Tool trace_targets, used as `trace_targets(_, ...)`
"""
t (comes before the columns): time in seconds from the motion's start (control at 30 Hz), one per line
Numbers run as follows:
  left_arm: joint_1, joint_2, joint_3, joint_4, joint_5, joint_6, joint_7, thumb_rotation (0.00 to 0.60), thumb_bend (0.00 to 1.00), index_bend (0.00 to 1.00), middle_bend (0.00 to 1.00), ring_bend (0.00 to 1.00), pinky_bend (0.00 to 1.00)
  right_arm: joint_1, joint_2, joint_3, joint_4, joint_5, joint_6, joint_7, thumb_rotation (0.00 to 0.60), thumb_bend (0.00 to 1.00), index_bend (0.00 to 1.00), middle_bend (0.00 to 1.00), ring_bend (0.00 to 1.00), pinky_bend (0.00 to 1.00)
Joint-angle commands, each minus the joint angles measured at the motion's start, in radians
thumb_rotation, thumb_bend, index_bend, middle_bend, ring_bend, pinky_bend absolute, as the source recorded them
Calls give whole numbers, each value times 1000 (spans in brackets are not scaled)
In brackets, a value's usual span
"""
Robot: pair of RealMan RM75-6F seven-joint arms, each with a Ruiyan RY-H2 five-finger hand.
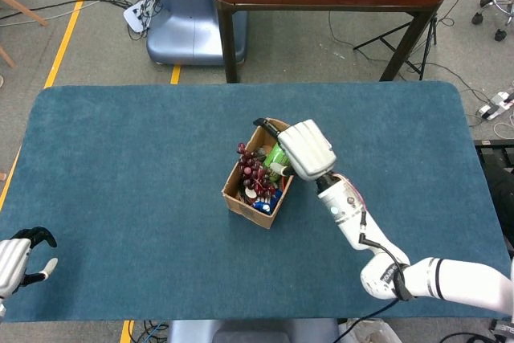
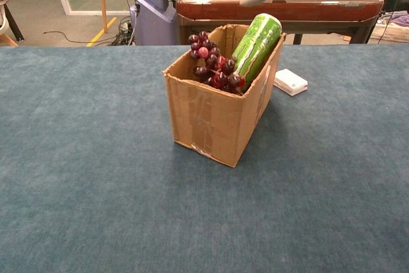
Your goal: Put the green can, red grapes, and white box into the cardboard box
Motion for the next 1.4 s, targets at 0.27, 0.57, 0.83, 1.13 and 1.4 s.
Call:
trace_targets(0.27,-4,-4,-1,-3,-10,-10,13,600,284,468,360,314,534,-97,149,18,-40,15,45,32,600,0,359,412,408,634)
trace_targets(0.57,-7,-3,-2,-1,-17,-18,8,600,284,467,360,315,534,-110,193,23,32,137,-54,69,600,0,267,249,219,436)
trace_targets(0.83,-6,0,0,-3,-13,-17,0,600,284,466,360,315,534,-70,146,16,161,285,-113,-29,600,0,177,346,309,442)
trace_targets(1.13,-6,3,-1,-3,-10,-15,-11,600,284,466,360,314,534,10,43,-10,367,484,-263,-128,600,0,177,692,685,713)
trace_targets(1.4,-6,5,-1,-2,-8,-16,-18,600,284,466,360,315,534,81,-42,-45,531,571,-399,-171,600,0,177,940,925,913)
